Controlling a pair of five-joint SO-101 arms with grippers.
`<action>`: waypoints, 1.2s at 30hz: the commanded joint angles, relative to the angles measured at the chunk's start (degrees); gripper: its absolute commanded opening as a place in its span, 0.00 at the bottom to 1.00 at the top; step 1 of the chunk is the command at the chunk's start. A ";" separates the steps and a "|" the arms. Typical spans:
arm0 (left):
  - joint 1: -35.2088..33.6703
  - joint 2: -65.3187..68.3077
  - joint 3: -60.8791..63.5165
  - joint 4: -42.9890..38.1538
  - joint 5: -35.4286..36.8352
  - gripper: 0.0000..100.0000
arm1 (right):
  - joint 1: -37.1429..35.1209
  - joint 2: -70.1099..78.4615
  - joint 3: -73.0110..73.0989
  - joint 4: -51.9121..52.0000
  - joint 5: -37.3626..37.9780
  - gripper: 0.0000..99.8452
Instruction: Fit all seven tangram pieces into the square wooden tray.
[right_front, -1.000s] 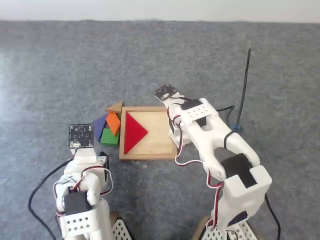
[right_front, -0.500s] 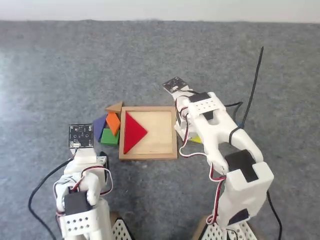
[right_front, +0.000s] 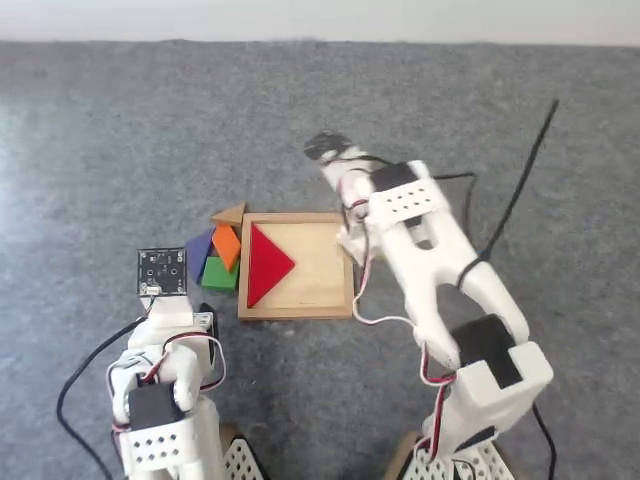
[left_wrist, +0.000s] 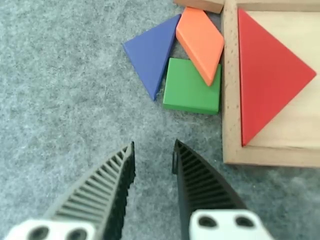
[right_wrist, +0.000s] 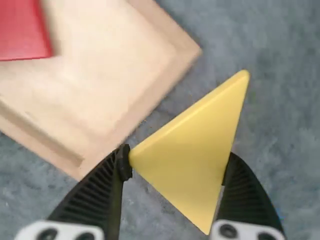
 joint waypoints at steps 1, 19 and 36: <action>-0.26 -1.23 -0.66 0.26 -0.18 0.12 | -4.00 -1.89 -7.82 1.63 6.86 0.14; -0.26 -1.23 -0.66 0.26 -0.18 0.12 | -14.55 16.92 -24.88 2.77 25.14 0.15; -0.26 -1.23 -0.66 0.26 -0.18 0.12 | -16.13 21.58 -26.02 0.13 31.47 0.15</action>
